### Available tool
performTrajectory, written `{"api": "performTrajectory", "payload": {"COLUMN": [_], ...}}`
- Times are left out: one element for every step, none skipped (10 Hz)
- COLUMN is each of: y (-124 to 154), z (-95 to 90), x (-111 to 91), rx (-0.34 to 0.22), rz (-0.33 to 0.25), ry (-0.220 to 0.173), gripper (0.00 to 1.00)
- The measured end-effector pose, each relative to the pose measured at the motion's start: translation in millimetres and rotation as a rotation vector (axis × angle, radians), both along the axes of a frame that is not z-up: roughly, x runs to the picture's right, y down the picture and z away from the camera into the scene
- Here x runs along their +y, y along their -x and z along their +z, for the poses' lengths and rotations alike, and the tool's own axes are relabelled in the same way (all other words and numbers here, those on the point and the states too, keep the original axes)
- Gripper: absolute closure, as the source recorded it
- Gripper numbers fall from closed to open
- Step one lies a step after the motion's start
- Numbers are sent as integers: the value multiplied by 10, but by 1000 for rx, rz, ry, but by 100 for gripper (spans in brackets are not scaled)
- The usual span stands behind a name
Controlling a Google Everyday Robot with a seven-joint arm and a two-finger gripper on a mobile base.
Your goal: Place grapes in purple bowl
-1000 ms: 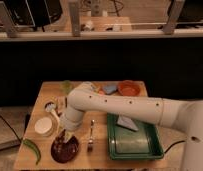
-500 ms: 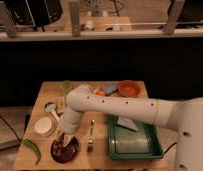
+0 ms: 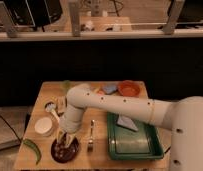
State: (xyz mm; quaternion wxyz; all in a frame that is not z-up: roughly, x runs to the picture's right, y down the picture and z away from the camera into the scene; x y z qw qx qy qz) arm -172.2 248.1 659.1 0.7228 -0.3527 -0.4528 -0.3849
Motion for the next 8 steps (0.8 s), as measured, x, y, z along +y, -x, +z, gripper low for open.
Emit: {"api": "performTrajectory", "payload": {"y": [0, -19, -25, -26, -33, -39, -48, -69], "z": [-6, -14, -19, -33, -43, -52, -60, -70], "x": [-12, -14, -23, -32, -46, -59, -77, -109], "rx": [-3, -3, -5, -8, -7, -6, -4, -3], "rz": [-3, -10, -10, -14, -17, -18, -19, -17], "ry": [-3, -4, -6, -9, -14, -18, -24, -31], "gripper": [27, 21, 20, 20, 20, 20, 20, 20]}}
